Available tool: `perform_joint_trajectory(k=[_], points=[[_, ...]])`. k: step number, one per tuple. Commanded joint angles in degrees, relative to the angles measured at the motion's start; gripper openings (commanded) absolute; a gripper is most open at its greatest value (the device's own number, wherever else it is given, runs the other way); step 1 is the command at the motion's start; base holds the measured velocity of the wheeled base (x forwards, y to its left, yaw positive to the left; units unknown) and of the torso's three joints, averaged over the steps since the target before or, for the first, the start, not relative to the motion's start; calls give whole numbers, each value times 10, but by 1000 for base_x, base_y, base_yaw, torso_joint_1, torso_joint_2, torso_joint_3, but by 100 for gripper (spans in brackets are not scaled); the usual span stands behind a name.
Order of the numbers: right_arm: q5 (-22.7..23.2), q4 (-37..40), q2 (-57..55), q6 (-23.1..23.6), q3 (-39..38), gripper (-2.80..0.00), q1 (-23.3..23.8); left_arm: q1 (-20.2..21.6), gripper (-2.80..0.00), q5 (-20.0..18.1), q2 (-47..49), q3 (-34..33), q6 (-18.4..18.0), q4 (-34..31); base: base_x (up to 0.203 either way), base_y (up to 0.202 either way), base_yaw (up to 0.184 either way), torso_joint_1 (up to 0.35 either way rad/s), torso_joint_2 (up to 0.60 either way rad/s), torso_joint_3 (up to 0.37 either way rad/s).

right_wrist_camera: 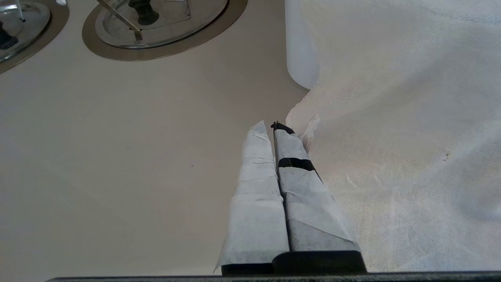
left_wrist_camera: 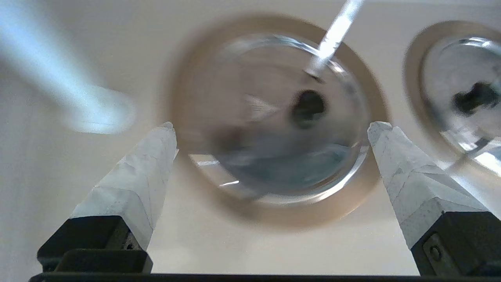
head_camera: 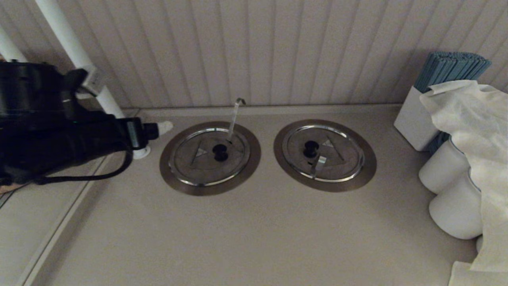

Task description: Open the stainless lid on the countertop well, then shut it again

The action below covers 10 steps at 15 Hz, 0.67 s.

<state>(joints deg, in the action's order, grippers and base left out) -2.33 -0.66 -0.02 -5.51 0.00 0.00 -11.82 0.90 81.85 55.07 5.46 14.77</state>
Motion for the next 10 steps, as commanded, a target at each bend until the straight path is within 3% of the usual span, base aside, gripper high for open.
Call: perform_joint_trajectory(k=[1, 3, 7, 10], points=[[0, 0, -1, 0, 0, -280, 0, 26, 0, 0, -143, -36, -52, -21, 0, 0, 0, 0, 0, 0], [0, 0, -1, 0, 0, -280, 0, 43, 0, -1, -266, -66, -89, -92, 0, 0, 0, 0, 0, 0], [0, 0, -1, 0, 0, -280, 0, 63, 0, 2, -479, -112, -90, -256, 0, 0, 0, 0, 0, 0], [0, 0, -1, 0, 0, -280, 0, 150, 0, 4, -568, -167, -90, -297, 0, 0, 0, 0, 0, 0]])
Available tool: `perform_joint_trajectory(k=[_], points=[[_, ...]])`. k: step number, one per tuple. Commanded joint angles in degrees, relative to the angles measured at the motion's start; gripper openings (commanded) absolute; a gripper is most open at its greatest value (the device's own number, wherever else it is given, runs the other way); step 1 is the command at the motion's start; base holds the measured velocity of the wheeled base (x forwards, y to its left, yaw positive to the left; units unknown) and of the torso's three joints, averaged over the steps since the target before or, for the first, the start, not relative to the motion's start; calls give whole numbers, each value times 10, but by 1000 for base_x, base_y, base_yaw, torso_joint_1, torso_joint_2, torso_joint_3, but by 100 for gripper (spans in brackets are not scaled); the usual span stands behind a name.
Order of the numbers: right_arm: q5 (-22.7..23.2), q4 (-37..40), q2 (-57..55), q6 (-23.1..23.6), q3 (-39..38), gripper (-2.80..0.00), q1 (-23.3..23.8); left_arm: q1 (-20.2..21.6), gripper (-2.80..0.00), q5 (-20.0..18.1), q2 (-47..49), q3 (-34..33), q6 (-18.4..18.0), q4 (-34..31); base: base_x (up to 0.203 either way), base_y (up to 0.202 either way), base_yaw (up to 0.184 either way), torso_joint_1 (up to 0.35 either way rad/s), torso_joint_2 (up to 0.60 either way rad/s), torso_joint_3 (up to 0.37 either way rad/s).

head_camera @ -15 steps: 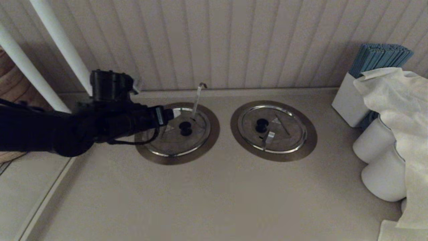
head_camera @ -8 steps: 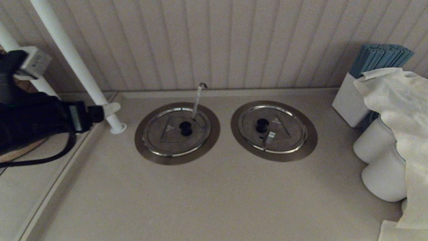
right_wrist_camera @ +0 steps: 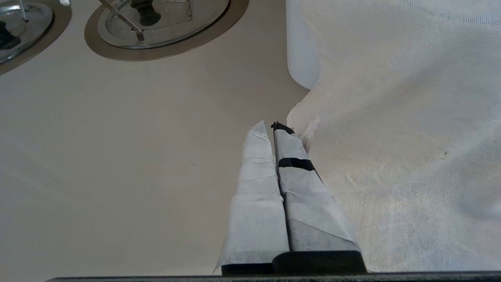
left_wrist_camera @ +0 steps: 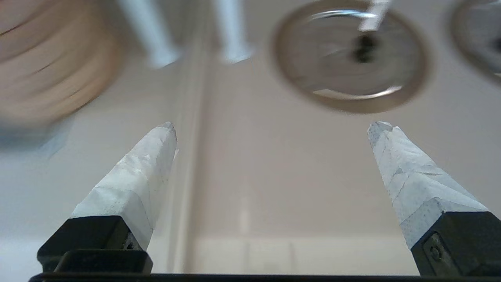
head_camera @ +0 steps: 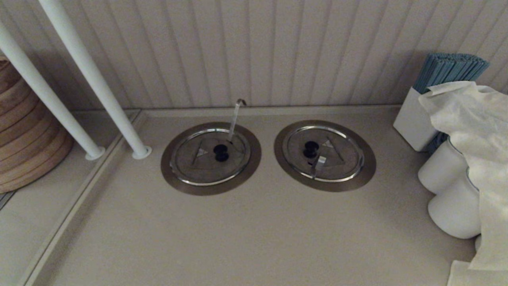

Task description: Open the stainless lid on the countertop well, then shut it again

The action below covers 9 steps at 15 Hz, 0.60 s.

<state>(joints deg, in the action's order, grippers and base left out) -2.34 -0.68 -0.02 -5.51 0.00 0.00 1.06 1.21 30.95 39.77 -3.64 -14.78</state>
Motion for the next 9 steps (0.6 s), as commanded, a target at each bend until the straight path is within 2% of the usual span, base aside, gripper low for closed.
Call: perform_joint_trajectory(k=[1, 3, 4, 5, 6, 7, 8, 9], points=[[0, 0, -1, 0, 0, -280, 0, 37, 0, 0, -86, -31, -6, -5, 0, 0, 0, 0, 0, 0], [0, 0, -1, 0, 0, -280, 0, 51, 0, -2, -145, -72, -19, -8, 0, 0, 0, 0, 0, 0], [0, 0, -1, 0, 0, -280, 0, 53, 0, 14, -152, -112, -24, 3, 0, 0, 0, 0, 0, 0], [0, 0, -1, 0, 0, -280, 0, 55, 0, 27, -152, -161, -28, 36, 0, 0, 0, 0, 0, 0], [0, 0, -1, 0, 0, -280, 0, 53, 0, 29, -151, -201, -32, 103, 0, 0, 0, 0, 0, 0], [0, 0, -1, 0, 0, -280, 0, 39, 0, 8, -152, -234, -36, 159, 0, 0, 0, 0, 0, 0], [0, 0, -1, 0, 0, -280, 0, 16, 0, -27, -164, -250, -39, 171, 0, 0, 0, 0, 0, 0], [0, 0, 0, 0, 0, -280, 0, 11, 0, -35, -185, -263, -42, 147, 0, 0, 0, 0, 0, 0]])
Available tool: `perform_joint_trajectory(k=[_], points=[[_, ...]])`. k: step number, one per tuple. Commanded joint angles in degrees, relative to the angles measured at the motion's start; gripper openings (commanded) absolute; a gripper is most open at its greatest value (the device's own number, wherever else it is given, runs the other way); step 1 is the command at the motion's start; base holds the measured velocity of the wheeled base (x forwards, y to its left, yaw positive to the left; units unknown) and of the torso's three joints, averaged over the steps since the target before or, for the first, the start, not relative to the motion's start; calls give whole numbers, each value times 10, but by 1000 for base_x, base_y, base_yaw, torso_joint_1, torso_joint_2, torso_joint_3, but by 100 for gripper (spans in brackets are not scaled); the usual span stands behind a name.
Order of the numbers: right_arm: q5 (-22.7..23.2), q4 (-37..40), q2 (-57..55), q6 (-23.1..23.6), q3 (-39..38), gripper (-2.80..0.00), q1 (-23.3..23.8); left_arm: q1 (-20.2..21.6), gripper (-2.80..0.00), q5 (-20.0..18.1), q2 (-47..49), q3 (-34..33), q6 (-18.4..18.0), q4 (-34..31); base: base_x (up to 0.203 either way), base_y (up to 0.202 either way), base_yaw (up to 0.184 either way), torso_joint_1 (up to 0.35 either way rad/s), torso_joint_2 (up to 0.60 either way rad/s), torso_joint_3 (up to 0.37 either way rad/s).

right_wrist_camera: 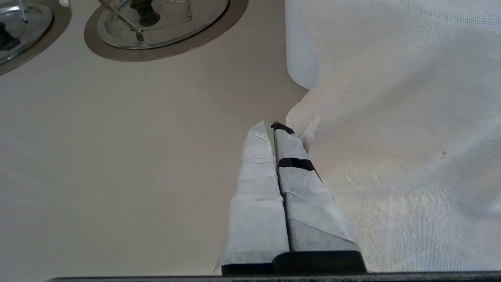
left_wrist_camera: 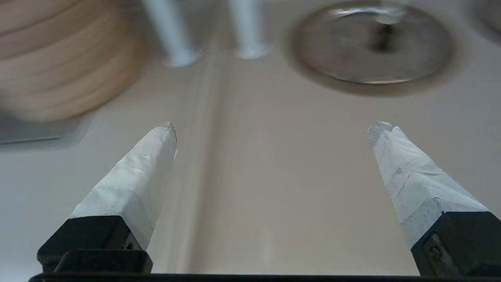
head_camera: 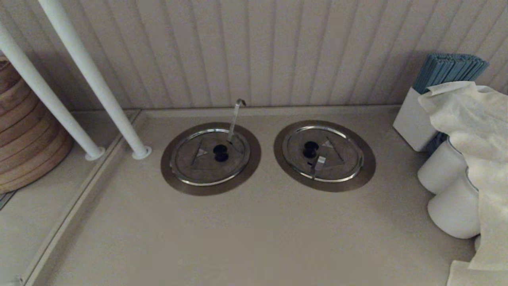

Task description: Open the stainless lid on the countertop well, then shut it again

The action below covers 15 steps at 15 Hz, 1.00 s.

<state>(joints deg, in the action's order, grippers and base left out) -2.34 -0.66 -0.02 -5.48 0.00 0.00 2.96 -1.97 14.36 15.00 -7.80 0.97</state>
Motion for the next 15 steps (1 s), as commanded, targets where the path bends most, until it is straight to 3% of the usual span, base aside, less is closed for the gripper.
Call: perform_joint_trajectory(k=[1, 4, 6, 7, 9, 15], points=[[0, 0, -1, -1, 0, -280, 0, -13, 0, -5, -47, -32, -2, -28, 0, 0, 0, 0, 0, 0], [0, 0, -1, -1, 0, -280, 0, -24, 0, -8, -144, -93, -6, -61, 0, 0, 0, 0, 0, 0], [0, 0, 0, -1, 0, -280, 0, -27, 0, -8, -143, -140, -7, -37, 0, 0, 0, 0, 0, 0], [0, 0, -1, -1, 0, -280, 0, -28, 0, -8, -143, -144, -8, -28, 0, 0, 0, 0, 0, 0], [0, 0, 0, -1, 0, -280, 0, -28, 0, -5, -143, -144, 24, -27, 0, 0, 0, 0, 0, 0], [0, 0, -1, -1, 0, -280, 0, -28, 0, -6, -143, -144, 27, -27, 0, 0, 0, 0, 0, 0]])
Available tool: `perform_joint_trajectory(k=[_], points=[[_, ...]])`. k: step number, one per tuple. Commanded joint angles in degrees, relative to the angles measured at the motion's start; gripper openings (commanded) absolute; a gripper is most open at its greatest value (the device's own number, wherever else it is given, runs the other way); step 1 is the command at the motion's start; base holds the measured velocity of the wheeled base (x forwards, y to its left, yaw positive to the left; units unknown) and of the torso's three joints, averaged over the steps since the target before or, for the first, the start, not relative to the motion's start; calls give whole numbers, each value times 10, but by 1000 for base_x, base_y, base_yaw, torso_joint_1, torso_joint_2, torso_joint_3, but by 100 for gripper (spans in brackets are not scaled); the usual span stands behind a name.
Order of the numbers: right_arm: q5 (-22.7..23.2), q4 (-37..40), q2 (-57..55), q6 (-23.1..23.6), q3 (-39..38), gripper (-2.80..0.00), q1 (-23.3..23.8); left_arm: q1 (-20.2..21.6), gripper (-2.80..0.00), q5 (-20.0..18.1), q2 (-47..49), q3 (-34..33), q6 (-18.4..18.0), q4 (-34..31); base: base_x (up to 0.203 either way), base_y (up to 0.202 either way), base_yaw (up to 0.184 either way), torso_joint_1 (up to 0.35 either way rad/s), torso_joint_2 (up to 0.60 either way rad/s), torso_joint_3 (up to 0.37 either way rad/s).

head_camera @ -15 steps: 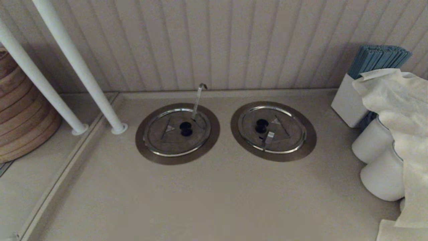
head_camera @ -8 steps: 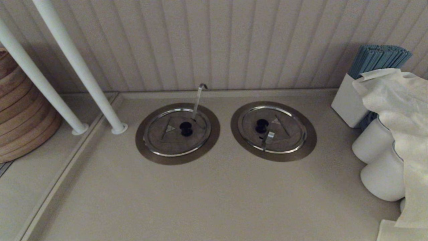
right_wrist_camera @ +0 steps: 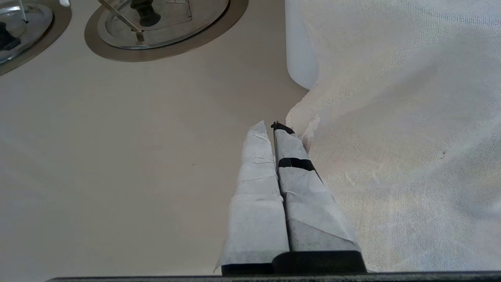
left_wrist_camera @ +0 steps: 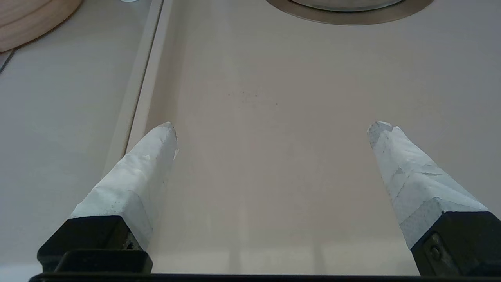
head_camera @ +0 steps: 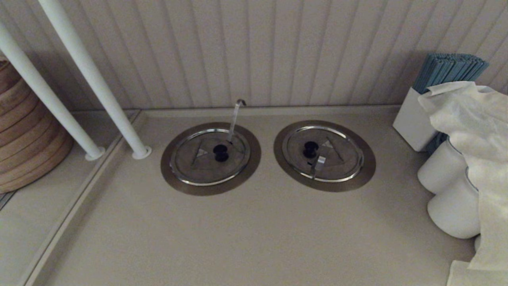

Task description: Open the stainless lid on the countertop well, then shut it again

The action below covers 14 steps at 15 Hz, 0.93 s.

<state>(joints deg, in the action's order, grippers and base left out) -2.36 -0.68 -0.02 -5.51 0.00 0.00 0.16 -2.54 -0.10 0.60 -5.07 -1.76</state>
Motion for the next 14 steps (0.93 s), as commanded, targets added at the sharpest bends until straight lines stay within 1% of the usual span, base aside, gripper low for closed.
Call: perform_joint_trajectory(k=[1, 4, 5, 6, 7, 9, 10, 12, 14], points=[[0, 0, -1, 0, 0, -280, 0, 0, 0, 0, 2, 0, 0, 0, 0, 0, 0, 0, 0, 0], [0, 0, -1, 0, 0, -280, 0, 0, 0, -1, 2, -2, 1, 1, 0, 0, 0, 0, 0, 0], [0, 0, -1, 0, 0, -280, 0, 0, -280, -2, 2, -2, -9, 1, 0, 0, 0, 0, 0, 0], [0, 0, -1, 0, 0, -280, 0, 0, -280, -2, 2, -2, -16, 1, 0, 0, 0, 0, 0, 0], [0, 0, -1, 0, 0, -280, 0, 0, -280, -1, 2, -2, -6, 1, 0, 0, 0, 0, 0, 0], [0, 0, -1, 1, 0, -280, 0, 0, -280, 3, 2, -2, 32, 2, 0, 0, 0, 0, 0, 0], [0, 0, -1, 0, 0, -280, 0, 0, -280, 9, 2, -2, 33, 2, 0, 0, 0, 0, 0, 0], [0, 0, 0, 5, 0, -280, 0, 0, -280, 10, 2, -2, 35, 2, 0, 0, 0, 0, 0, 0], [0, 0, -1, 1, 0, -280, 0, -1, -280, 14, 2, -2, 38, 2, 0, 0, 0, 0, 0, 0]])
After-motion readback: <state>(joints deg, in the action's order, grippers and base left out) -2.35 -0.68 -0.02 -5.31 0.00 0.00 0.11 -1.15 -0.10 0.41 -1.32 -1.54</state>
